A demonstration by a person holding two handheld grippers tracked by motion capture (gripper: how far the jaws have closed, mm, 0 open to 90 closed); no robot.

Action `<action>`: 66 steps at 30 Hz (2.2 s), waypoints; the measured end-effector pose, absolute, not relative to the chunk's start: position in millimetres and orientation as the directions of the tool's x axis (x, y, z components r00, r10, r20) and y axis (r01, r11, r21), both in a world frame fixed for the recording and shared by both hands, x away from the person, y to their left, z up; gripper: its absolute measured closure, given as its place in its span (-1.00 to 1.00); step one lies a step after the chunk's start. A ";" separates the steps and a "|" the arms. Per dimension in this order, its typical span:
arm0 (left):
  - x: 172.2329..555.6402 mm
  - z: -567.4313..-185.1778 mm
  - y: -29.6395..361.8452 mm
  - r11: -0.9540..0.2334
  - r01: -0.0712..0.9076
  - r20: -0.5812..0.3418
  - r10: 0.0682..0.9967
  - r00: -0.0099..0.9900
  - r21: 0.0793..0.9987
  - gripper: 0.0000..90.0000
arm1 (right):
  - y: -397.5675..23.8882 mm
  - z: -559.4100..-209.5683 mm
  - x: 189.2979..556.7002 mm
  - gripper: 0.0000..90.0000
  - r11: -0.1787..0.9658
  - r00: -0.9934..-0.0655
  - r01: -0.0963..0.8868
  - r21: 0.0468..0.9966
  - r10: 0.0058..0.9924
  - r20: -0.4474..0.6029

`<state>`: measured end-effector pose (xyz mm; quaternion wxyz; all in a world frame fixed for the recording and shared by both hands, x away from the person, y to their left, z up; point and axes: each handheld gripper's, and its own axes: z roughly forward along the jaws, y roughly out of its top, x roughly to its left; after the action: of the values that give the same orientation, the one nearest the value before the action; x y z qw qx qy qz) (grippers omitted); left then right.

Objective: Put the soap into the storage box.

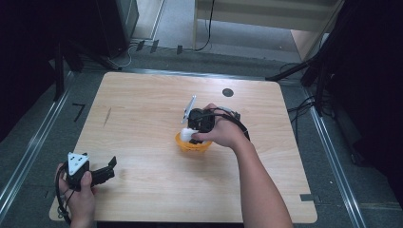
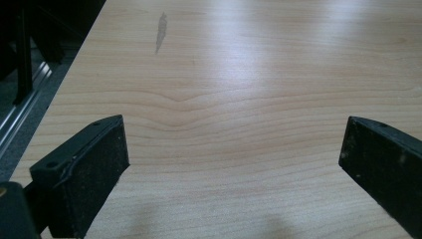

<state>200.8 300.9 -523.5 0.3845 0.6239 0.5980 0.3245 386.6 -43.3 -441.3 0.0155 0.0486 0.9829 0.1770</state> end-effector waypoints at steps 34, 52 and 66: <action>201.1 -523.5 300.2 0.006 0.500 -0.051 0.996 0.076 0.866 -1.00 | -49.0 -459.2 394.7 -0.06 0.928 -0.992 0.124 0.352 0.118 0.037; 201.0 -523.5 299.5 -0.001 0.499 -0.045 0.996 0.079 0.867 -1.00 | -88.3 -436.6 388.8 -0.46 0.890 -0.972 0.224 0.396 0.235 0.022; 201.4 -523.8 299.3 -0.003 0.498 -0.042 0.996 0.079 0.867 -1.00 | -121.2 -441.3 377.2 -1.00 0.834 -0.932 0.327 0.445 0.362 0.005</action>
<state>201.4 299.3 -523.8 0.3809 0.6280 0.5947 0.3269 377.2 -121.2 -441.3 0.0395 0.1801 0.9568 0.2250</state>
